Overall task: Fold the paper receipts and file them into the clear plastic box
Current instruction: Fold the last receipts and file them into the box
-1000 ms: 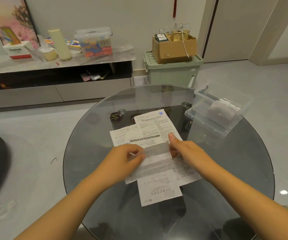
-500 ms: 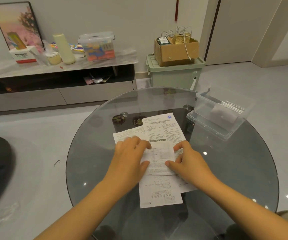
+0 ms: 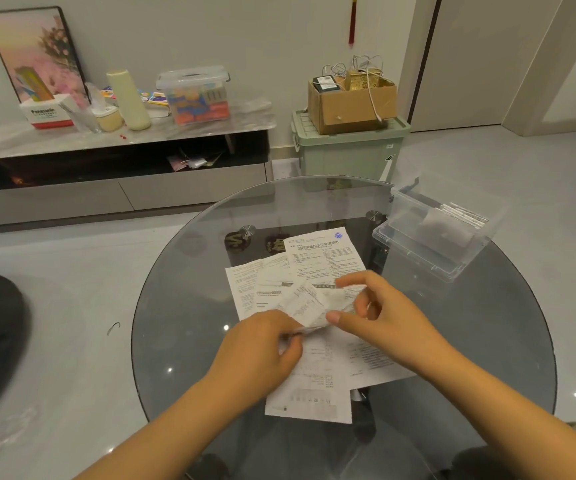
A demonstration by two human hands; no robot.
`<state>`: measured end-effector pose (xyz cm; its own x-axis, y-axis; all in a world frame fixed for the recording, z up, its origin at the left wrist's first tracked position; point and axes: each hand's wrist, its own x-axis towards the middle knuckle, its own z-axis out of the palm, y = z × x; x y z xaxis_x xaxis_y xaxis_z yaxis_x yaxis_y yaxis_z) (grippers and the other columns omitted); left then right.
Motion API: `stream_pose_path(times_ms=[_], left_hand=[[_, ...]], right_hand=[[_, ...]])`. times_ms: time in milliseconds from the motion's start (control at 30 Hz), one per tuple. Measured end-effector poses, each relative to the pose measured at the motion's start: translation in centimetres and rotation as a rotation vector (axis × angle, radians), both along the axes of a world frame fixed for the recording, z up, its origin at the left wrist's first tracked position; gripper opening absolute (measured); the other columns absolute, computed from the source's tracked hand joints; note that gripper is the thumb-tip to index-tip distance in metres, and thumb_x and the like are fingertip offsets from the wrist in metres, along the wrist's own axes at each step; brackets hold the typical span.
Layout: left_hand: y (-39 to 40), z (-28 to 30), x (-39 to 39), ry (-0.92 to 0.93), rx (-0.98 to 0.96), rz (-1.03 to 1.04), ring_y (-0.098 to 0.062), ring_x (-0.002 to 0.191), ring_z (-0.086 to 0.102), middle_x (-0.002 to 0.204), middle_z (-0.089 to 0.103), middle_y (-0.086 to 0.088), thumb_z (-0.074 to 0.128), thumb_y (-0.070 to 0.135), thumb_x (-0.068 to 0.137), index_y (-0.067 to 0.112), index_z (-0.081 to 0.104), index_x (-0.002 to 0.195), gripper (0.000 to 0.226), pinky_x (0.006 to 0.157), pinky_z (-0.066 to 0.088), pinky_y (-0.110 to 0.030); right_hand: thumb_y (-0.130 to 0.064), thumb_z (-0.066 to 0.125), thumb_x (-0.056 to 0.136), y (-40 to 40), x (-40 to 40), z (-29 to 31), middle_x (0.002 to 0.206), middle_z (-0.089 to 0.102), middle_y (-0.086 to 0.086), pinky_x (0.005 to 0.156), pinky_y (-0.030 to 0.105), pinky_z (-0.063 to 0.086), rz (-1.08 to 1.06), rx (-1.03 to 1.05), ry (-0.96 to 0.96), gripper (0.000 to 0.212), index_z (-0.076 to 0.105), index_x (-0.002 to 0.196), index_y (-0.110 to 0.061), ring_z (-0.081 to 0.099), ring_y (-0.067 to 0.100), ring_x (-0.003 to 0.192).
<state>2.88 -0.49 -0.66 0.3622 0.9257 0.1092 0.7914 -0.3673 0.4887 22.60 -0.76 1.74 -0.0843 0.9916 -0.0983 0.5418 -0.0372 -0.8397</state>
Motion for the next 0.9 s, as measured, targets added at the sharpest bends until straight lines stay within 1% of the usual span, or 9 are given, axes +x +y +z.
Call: stream_pose_path(times_ms=[67, 167, 300, 367, 533, 600, 733, 800, 900], left_hand=[[0.2, 0.0, -0.3, -0.104, -0.093, 0.068, -0.008, 0.079, 0.059, 0.084, 0.065, 0.010, 0.053, 0.027, 0.087, 0.020, 0.067, 0.086, 0.015, 0.071, 0.050, -0.029], [0.6, 0.1, -0.5, -0.218, -0.165, 0.134, -0.011, 0.072, 0.059, 0.076, 0.065, 0.002, 0.058, 0.025, 0.085, 0.010, 0.065, 0.076, 0.019, 0.068, 0.049, -0.032], [1.1, 0.2, -0.6, -0.285, -0.191, 0.179, 0.000, 0.058, 0.054, 0.061, 0.059, 0.008, 0.062, 0.027, 0.088, 0.020, 0.057, 0.068, 0.021, 0.049, 0.037, -0.013], [1.4, 0.0, -0.6, -0.316, -0.224, 0.219, 0.004, 0.061, 0.058, 0.069, 0.062, 0.011, 0.063, 0.025, 0.088, 0.026, 0.055, 0.081, 0.011, 0.049, 0.039, -0.008], [1.9, -0.4, -0.4, -0.245, -0.230, 0.224, 0.005, 0.070, 0.056, 0.093, 0.052, 0.016, 0.068, 0.017, 0.084, 0.033, 0.040, 0.126, 0.053, 0.062, 0.042, -0.003], [1.9, -0.6, -0.5, -0.152, -0.192, 0.177, 0.004, 0.089, 0.052, 0.111, 0.042, 0.017, 0.067, 0.019, 0.085, 0.035, 0.032, 0.137, 0.065, 0.077, 0.042, -0.007], [2.0, -0.9, -1.0, 0.039, -0.097, 0.044, -0.009, 0.132, 0.024, 0.140, 0.025, 0.015, 0.060, 0.025, 0.090, 0.038, 0.043, 0.133, 0.048, 0.110, 0.027, -0.027], [1.9, -1.1, -1.3, 0.113, -0.095, -0.034, -0.009, 0.135, 0.020, 0.143, 0.028, 0.016, 0.053, 0.030, 0.093, 0.038, 0.049, 0.130, 0.038, 0.112, 0.015, -0.025], [1.8, -1.6, -1.3, 0.100, -0.118, -0.072, -0.009, 0.130, 0.026, 0.135, 0.036, 0.018, 0.048, 0.028, 0.092, 0.037, 0.050, 0.129, 0.039, 0.103, 0.016, -0.018]], right_hand=[[-0.048, 0.068, 0.074, 0.3, 0.3, 0.2, 0.098, 0.048, -0.017, 0.070, 0.006, 0.036, 0.088, 0.052, -0.045, 0.031, 0.058, 0.104, -0.045, 0.045, -0.012, 0.081], [-0.057, 0.066, 0.068, 0.7, 0.5, -0.1, 0.117, 0.043, -0.026, 0.092, 0.016, 0.030, 0.197, 0.010, -0.088, 0.034, 0.061, 0.099, -0.046, 0.036, -0.003, 0.112], [-0.041, 0.068, 0.079, 1.1, 0.1, -0.7, 0.099, 0.056, -0.023, 0.073, 0.009, 0.037, 0.176, -0.015, -0.137, 0.015, 0.058, 0.090, -0.040, 0.050, -0.004, 0.095], [-0.032, 0.069, 0.082, 1.6, -0.3, -1.3, 0.088, 0.060, -0.020, 0.069, 0.009, 0.040, 0.115, -0.001, -0.113, 0.012, 0.059, 0.088, -0.034, 0.055, -0.005, 0.085], [-0.024, 0.071, 0.081, 2.4, -1.0, -2.8, 0.081, 0.065, -0.004, 0.069, 0.017, 0.045, -0.022, -0.010, -0.136, 0.021, 0.057, 0.097, -0.026, 0.060, 0.010, 0.078], [-0.027, 0.070, 0.081, 2.5, -1.1, -3.3, 0.078, 0.060, -0.009, 0.076, 0.022, 0.044, -0.023, 0.017, -0.240, 0.031, 0.053, 0.107, -0.030, 0.055, 0.009, 0.081], [-0.034, 0.066, 0.084, 2.3, -1.5, -3.6, 0.087, 0.053, -0.015, 0.093, 0.028, 0.038, 0.007, 0.157, -0.411, 0.043, 0.046, 0.122, -0.033, 0.045, 0.009, 0.095], [-0.034, 0.063, 0.086, 2.1, -1.6, -3.3, 0.103, 0.048, -0.013, 0.095, 0.023, 0.032, 0.014, 0.236, -0.467, 0.037, 0.049, 0.121, -0.033, 0.039, 0.008, 0.105], [-0.034, 0.057, 0.090, 1.8, -1.7, -2.9, 0.110, 0.050, -0.011, 0.089, 0.018, 0.032, 0.112, 0.288, -0.516, 0.023, 0.061, 0.112, -0.031, 0.041, 0.008, 0.109]])
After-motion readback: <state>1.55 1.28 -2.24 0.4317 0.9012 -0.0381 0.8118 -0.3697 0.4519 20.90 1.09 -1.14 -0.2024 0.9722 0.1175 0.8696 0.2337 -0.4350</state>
